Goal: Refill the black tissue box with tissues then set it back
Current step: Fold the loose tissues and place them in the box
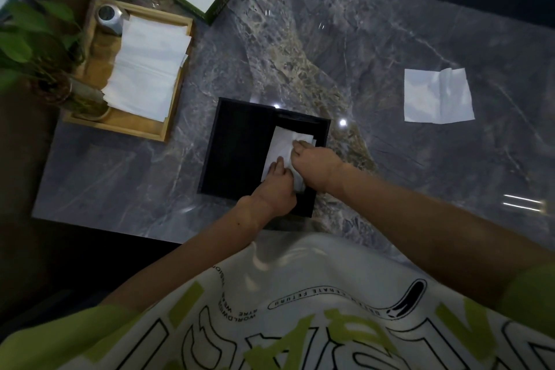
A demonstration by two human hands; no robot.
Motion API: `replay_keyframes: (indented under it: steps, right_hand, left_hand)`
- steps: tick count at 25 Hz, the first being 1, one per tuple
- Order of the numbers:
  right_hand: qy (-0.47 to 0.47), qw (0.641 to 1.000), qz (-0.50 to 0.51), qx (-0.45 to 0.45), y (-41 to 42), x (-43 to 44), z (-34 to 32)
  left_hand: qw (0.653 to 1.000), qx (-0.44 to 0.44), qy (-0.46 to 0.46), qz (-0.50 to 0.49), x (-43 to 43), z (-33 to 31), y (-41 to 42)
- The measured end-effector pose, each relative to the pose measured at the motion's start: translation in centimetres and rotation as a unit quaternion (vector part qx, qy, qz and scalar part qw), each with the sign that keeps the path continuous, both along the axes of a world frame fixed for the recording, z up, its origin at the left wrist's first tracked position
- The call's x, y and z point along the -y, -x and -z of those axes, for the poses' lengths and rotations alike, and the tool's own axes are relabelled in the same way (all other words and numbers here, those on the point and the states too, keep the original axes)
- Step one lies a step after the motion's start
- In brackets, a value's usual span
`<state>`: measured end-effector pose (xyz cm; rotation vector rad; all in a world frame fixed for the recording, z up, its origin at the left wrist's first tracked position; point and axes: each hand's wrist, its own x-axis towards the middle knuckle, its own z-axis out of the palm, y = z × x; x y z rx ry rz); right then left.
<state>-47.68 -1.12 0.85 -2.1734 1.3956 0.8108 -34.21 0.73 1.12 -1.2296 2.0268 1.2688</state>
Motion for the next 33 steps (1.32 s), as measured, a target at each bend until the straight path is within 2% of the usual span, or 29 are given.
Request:
replay_keyframes:
  steps: [8, 13, 18, 25, 30, 33]
  right_hand:
    - [0.052, 0.993, 0.06, 0.087, 1.8, -2.1, -2.6]
    - [0.116, 0.986, 0.093, 0.078, 2.5, -4.8, -4.2]
    - [0.165, 0.966, 0.185, 0.077, 3.6, -6.8, -5.7]
    - [0.206, 0.927, 0.301, 0.082, 10.6, -9.9, -6.6]
    - [0.192, 0.919, 0.331, 0.1, 18.4, -10.8, -5.5]
    - [0.218, 0.911, 0.327, 0.126, 23.2, -11.0, -4.7]
  left_hand:
    - [0.995, -0.069, 0.042, -0.064, -0.7, -1.6, -1.6]
    - [0.969, -0.142, 0.181, -0.091, -1.6, -2.3, -2.7]
    - [0.948, -0.183, 0.249, -0.084, -1.5, -3.3, -1.3]
    - [0.938, -0.218, 0.266, -0.032, -1.3, -4.1, 5.9]
    - [0.944, -0.18, 0.27, -0.052, -2.3, -4.1, 13.5]
    - [0.952, -0.152, 0.26, -0.063, -3.4, -4.0, 18.7]
